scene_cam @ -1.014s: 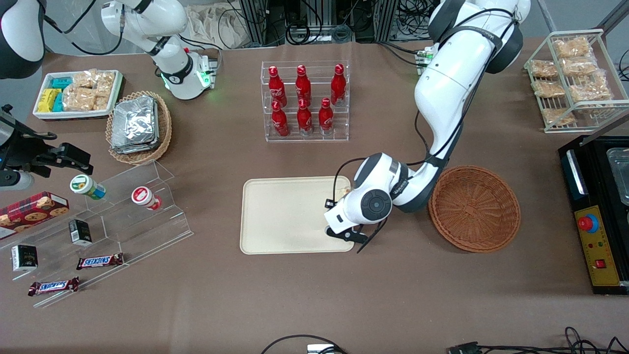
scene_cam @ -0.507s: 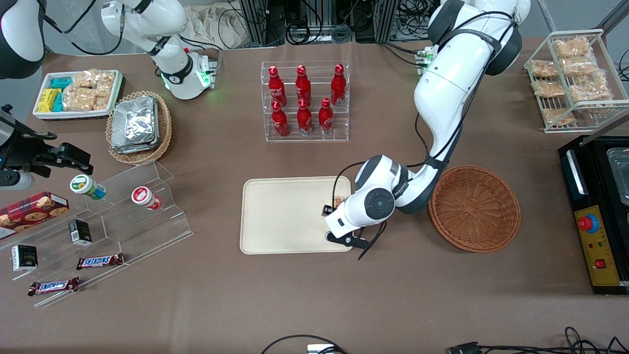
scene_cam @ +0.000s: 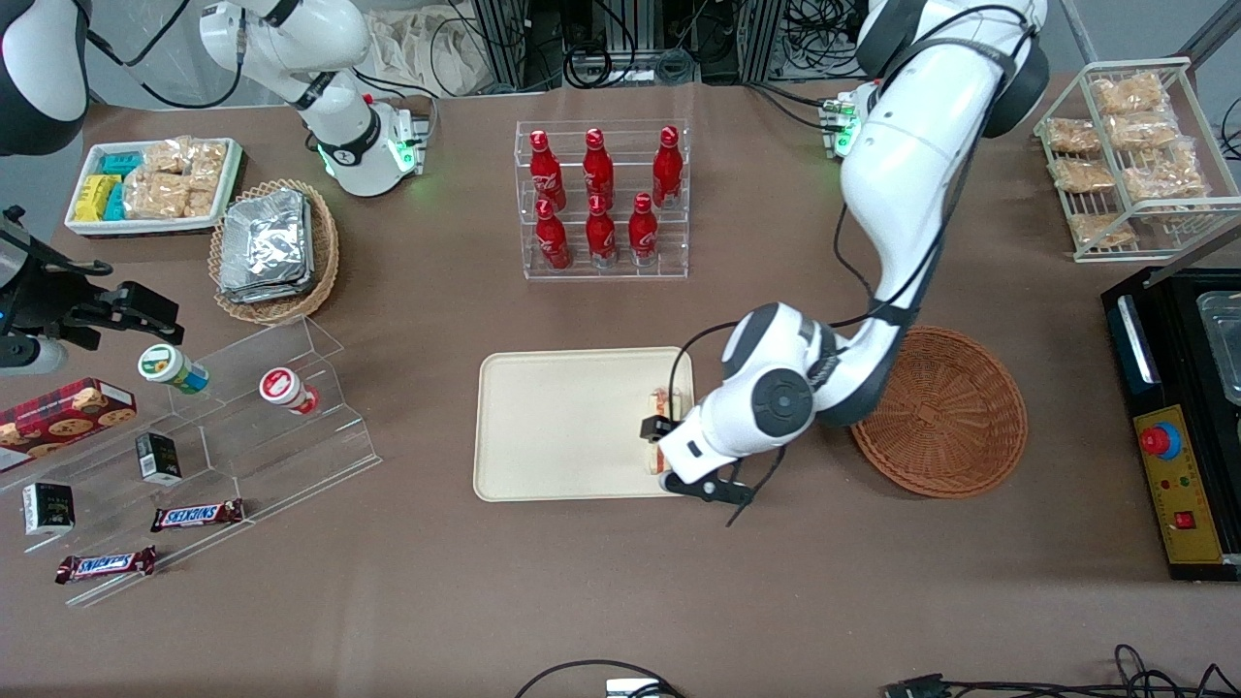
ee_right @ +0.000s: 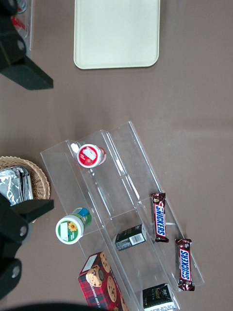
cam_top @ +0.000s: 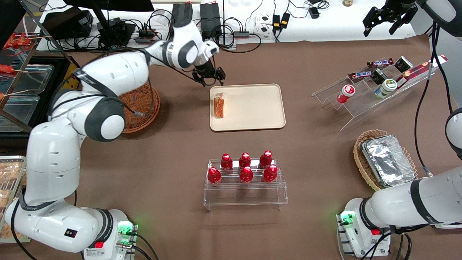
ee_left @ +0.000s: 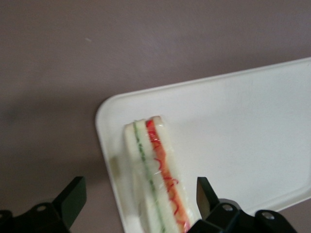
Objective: Place sandwich from basket to tray
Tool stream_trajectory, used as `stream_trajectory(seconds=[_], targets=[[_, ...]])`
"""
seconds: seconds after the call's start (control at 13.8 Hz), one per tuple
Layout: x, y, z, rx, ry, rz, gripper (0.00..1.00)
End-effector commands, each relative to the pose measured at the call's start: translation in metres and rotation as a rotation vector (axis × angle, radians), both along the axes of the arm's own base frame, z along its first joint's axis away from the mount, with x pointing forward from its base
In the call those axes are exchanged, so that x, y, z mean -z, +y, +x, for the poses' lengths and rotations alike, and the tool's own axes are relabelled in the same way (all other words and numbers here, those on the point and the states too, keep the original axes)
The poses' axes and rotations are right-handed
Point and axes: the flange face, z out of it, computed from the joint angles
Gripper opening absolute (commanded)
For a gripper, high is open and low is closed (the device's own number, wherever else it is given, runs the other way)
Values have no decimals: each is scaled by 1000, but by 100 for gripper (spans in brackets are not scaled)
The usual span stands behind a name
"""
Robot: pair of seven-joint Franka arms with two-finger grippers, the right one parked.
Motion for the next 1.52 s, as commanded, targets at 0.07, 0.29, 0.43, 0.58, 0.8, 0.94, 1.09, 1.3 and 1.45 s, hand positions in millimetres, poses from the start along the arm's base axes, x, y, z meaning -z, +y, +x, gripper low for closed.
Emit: stream_trajectory(seconds=[0.07, 0.29, 0.43, 0.58, 0.8, 0.94, 1.09, 1.3, 1.45], targets=[[-98, 72, 0, -114, 92, 82, 100], [-172, 179, -10, -204, 200, 178, 100], [-228, 244, -21, -277, 199, 196, 100], [-272, 272, -43, -286, 189, 236, 100], [-307, 303, -72, -192, 201, 325, 100], [-308, 309, -79, -187, 225, 380, 100], [-308, 310, -88, -176, 233, 396, 100], [-295, 308, -97, -156, 263, 407, 100], [-292, 304, -105, -151, 249, 409, 100]])
